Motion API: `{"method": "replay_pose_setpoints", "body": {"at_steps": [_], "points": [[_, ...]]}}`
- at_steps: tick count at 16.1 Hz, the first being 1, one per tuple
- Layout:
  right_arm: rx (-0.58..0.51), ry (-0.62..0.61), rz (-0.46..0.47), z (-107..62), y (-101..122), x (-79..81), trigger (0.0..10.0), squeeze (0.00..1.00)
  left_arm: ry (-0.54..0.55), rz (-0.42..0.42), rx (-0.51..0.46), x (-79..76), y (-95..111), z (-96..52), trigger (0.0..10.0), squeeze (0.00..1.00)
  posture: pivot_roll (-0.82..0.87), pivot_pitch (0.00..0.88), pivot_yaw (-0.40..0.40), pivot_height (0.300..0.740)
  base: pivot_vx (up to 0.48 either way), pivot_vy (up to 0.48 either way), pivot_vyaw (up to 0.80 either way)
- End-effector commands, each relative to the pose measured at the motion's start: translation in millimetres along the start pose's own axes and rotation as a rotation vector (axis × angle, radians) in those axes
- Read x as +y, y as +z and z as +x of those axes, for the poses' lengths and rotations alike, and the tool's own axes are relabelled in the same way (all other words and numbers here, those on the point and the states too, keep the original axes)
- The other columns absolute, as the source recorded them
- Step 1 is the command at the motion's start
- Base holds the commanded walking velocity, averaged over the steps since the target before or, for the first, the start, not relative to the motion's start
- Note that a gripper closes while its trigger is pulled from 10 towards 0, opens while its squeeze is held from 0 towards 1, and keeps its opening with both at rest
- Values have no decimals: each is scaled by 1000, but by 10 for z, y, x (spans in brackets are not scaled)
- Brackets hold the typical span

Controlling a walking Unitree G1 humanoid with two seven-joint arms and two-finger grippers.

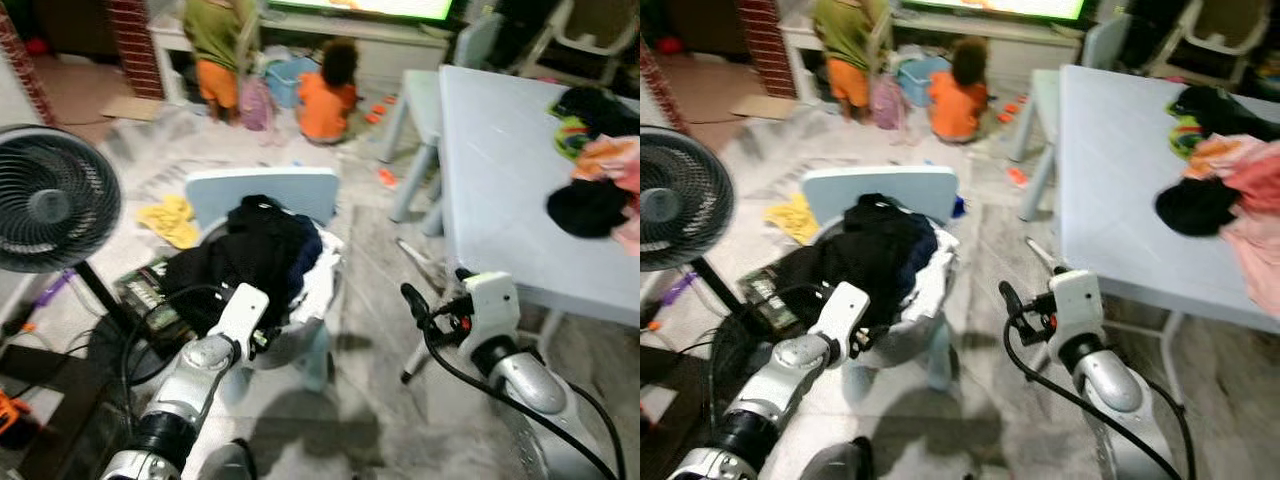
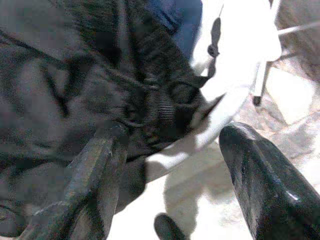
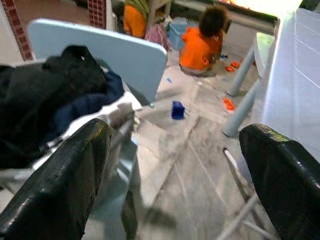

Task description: Hang hanger

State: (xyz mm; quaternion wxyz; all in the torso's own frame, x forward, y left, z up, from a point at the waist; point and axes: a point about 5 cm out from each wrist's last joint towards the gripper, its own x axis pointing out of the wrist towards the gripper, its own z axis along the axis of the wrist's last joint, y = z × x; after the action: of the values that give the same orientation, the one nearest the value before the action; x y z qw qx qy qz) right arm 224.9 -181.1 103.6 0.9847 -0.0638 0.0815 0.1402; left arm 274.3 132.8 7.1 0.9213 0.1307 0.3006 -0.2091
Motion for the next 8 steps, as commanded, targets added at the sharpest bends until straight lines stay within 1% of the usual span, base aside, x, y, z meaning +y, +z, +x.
{"method": "replay_pose_setpoints", "body": {"at_steps": [1,2,3,5,6,8], "points": [[-12,-8,-14,-57,80,-44,10000,0,15,-26,-25,6,69,44,10000,161,-196,118,-121,740,0,0,0],[-7,-1,-23,-75,106,-47,10000,0,32,-38,-34,26,104,71,10000,1000,-209,126,-125,740,0,0,0],[-5,5,-29,-100,134,-49,10000,0,36,-46,-27,29,99,84,10000,1000,-220,133,-130,740,0,0,0],[1,8,-36,-116,145,-51,10000,0,53,-36,-13,58,65,103,10000,1000,-232,141,-136,740,0,0,0],[10,11,-40,-139,156,-59,10000,0,63,-36,-6,98,43,128,10000,0,-251,145,-146,740,0,0,0],[22,18,-46,-164,176,-67,10000,0,76,-35,7,135,30,156,10000,0,-266,148,-153,740,0,0,0]]}}
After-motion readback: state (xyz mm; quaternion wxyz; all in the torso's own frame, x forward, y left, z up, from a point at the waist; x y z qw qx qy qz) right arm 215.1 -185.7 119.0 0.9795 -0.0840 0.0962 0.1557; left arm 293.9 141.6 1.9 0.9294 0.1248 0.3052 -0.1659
